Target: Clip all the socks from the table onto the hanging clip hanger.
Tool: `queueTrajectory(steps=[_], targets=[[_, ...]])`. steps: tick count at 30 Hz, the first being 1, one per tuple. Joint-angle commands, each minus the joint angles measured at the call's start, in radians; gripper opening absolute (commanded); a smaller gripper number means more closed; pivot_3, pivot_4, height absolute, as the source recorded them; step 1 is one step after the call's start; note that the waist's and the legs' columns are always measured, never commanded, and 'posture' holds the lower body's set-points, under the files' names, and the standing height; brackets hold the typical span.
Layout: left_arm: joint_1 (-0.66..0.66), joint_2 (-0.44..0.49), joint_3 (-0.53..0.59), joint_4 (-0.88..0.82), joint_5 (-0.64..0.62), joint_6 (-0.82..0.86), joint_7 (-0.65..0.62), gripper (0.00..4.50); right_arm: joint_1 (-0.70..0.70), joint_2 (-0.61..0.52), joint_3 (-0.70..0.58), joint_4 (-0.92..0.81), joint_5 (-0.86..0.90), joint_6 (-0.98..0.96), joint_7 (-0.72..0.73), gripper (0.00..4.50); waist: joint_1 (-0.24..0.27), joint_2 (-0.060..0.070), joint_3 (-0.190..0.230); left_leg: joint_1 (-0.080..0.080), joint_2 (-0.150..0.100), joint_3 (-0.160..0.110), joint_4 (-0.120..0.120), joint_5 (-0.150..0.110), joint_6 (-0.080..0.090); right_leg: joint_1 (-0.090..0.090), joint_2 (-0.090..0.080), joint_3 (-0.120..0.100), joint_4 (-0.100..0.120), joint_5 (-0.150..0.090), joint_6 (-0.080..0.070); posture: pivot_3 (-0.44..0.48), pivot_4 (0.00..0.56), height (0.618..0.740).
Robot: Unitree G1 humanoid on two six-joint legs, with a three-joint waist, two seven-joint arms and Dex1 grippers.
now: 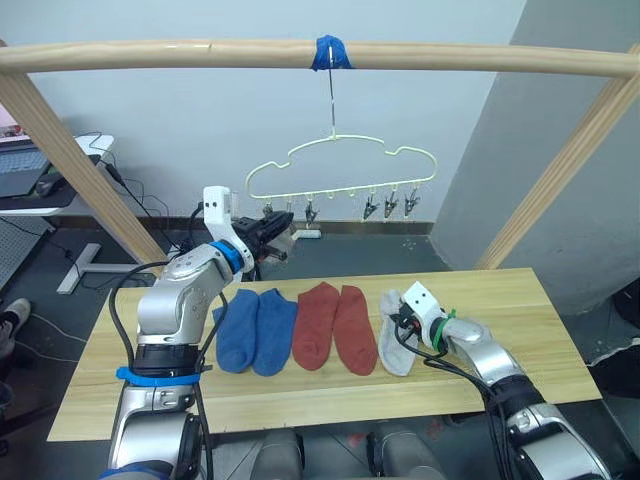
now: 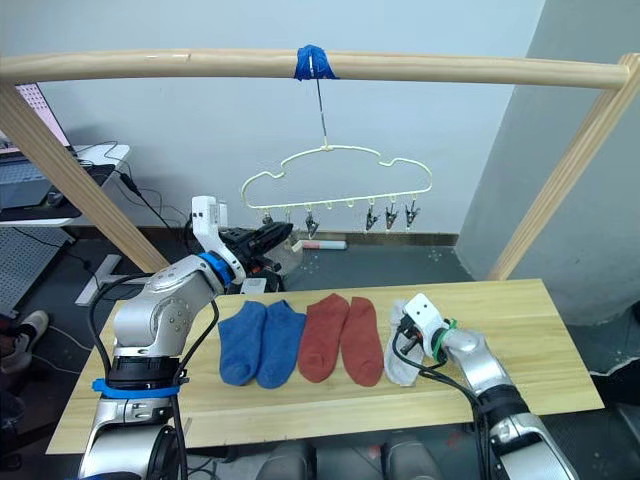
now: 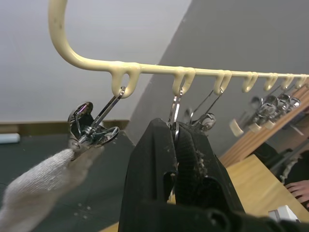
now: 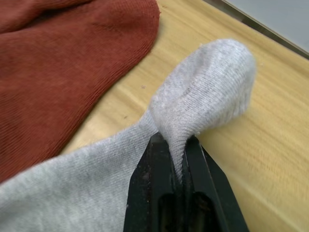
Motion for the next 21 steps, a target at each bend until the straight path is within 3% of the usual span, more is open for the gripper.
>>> queueTrajectory(steps=[1,6,9,11,14,16,21], targets=[[-0.004,0.003,0.057,-0.028,-0.102,0.141,0.007,0.01,0.020,-0.019,-0.030,-0.247,0.082,0.066,0.077,0.03,-0.002,0.000,0.000,0.000,0.000,0.000,0.000,0.000,0.000,0.000,0.000,0.000,0.000,-0.001,0.002,0.038,0.146,0.740],[-0.042,-0.010,0.172,-0.013,-0.280,0.334,0.050,0.01,0.038,0.030,-0.025,-0.580,0.290,0.299,0.154,0.03,-0.004,0.000,0.000,0.000,0.001,-0.001,-0.001,0.000,0.000,0.000,0.001,-0.001,0.000,-0.001,0.002,0.034,0.143,0.740],[-0.058,-0.021,0.213,-0.013,-0.344,0.398,0.081,0.01,0.036,0.043,-0.023,-0.647,0.336,0.384,0.148,0.03,0.001,0.000,0.000,0.000,0.001,-0.002,-0.002,0.000,0.000,0.000,0.002,-0.002,-0.001,-0.001,0.002,0.034,0.143,0.740],[-0.070,-0.027,0.238,-0.010,-0.389,0.436,0.097,0.01,0.025,0.043,0.006,-0.662,0.330,0.405,0.144,0.03,0.004,0.000,0.000,0.000,0.001,-0.002,-0.002,0.000,0.000,0.000,0.001,-0.001,-0.002,-0.001,0.002,0.031,0.136,0.740],[-0.096,-0.061,0.304,-0.017,-0.530,0.530,0.141,0.01,-0.058,0.163,0.030,-0.604,0.343,0.401,0.102,0.03,0.003,-0.001,0.001,-0.001,0.000,-0.001,-0.002,0.000,0.000,-0.001,0.000,-0.001,-0.002,-0.001,0.002,0.032,0.131,0.740],[-0.081,-0.061,0.292,-0.046,-0.537,0.546,0.148,0.01,-0.108,0.221,0.024,-0.564,0.339,0.389,0.083,0.03,0.000,-0.001,0.001,-0.001,0.001,-0.001,-0.002,0.000,0.000,-0.003,0.000,-0.001,-0.001,-0.001,0.002,0.036,0.128,0.740],[-0.075,-0.083,0.292,-0.063,-0.549,0.530,0.192,0.01,-0.137,0.230,0.021,-0.531,0.324,0.364,0.090,0.03,0.017,-0.002,0.000,-0.002,0.001,-0.002,-0.005,0.000,-0.001,-0.002,0.000,-0.002,-0.003,0.000,0.000,0.042,0.127,0.740]])
